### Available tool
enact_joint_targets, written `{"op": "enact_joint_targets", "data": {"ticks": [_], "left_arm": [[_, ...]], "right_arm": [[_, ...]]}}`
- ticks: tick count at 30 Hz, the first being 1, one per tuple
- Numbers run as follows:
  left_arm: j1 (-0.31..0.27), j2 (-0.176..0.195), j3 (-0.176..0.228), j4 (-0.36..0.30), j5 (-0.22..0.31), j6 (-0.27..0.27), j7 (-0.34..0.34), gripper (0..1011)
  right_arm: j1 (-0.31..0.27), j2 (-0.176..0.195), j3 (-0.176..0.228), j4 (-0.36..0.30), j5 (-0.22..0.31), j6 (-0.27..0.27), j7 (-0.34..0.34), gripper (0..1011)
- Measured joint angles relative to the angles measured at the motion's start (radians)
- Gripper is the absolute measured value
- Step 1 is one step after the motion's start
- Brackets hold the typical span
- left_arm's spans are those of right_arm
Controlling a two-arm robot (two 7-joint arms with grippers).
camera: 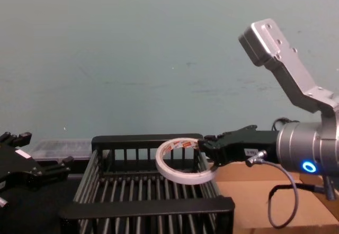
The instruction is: Pick up the white tape and place it into the black box , Pick up the silver tape and place it into the brown box.
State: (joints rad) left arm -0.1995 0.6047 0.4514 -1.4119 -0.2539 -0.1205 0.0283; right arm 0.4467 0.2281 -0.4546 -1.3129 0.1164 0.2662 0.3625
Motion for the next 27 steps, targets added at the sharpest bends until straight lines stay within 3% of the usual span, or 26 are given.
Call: {"op": "enact_joint_targets", "data": {"ticks": [16,27], "left_arm": [[0.000,0.000,0.000,0.000,0.000,0.000,0.000,1001],[0.000,0.000,0.000,0.000,0.000,0.000,0.000,1001]], "right_arm": [[-0.003,0.002,0.001,-0.005,0.001,0.000,-0.001,99],[-0.004,0.003,0.002,-0.007,0.002,0.000,-0.002,399]]}}
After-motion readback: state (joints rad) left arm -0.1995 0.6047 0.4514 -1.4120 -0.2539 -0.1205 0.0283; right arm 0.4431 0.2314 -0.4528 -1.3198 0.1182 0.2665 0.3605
